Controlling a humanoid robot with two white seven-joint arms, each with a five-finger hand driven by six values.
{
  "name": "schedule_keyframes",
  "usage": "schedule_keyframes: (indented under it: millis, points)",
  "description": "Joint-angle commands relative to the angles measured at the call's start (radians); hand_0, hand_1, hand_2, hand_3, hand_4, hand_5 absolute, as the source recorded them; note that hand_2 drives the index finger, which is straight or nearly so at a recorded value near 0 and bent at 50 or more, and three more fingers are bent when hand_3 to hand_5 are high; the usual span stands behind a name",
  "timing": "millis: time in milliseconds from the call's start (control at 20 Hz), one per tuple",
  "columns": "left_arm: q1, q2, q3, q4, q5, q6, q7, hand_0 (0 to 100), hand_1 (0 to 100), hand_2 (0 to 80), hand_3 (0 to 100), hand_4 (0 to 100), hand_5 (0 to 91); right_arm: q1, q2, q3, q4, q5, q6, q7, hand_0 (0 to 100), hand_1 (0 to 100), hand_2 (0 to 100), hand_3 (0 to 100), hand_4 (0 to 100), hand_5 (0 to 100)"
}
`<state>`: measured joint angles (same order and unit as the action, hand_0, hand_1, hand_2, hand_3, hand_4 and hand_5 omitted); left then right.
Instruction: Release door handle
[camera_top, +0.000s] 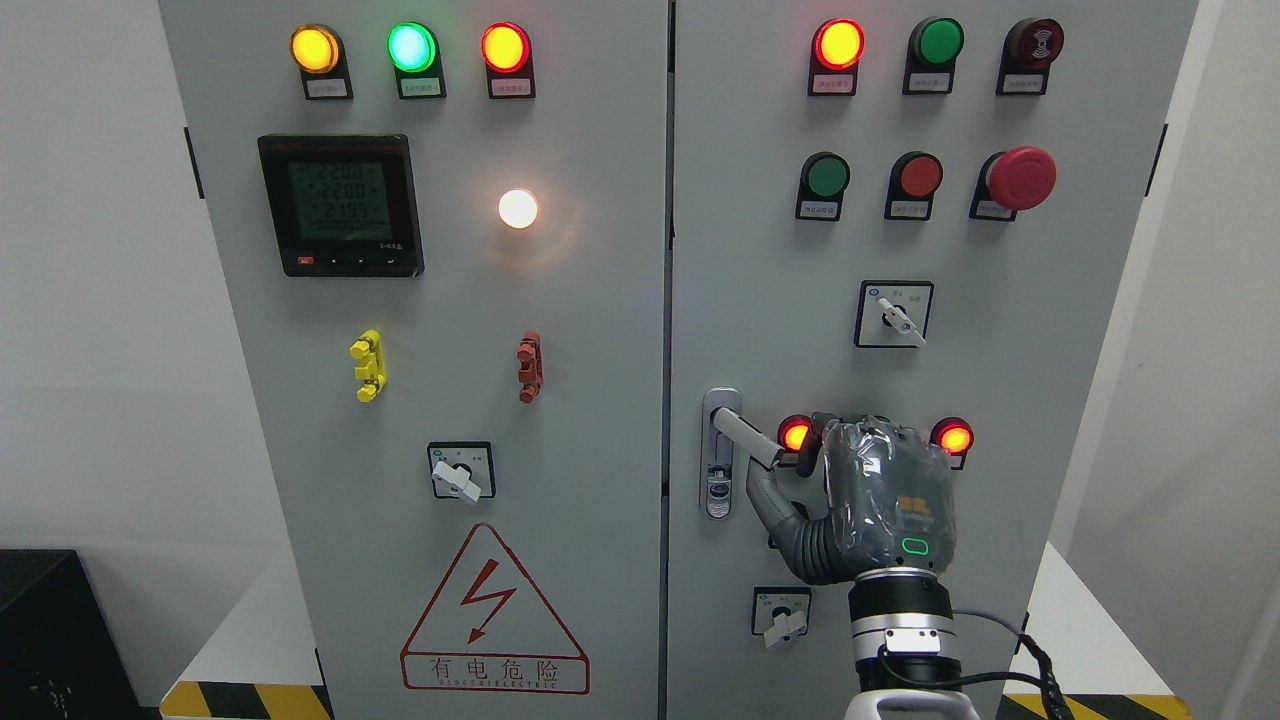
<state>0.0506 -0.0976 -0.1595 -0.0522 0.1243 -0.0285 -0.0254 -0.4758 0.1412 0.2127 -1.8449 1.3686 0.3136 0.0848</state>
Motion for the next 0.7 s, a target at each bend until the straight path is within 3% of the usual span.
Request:
schedule_keyframes:
  millis: [0, 650]
  points:
    - [0.000, -0.001, 0.000, 0.000, 0.000, -0.001, -0.001, 0, 0, 4.4, 11, 0, 0.0, -0.004, 0.000, -0.009, 0.000, -0.023, 0.001, -0.003, 43, 39, 69, 93, 77, 73]
    - [0.000, -0.001, 0.000, 0.000, 0.000, -0.001, -0.001, 0, 0, 4.3, 11, 0, 0.0, -0.013, 0.000, -0.010, -0.002, -0.025, 0.001, -0.002, 43, 38, 69, 93, 76, 73]
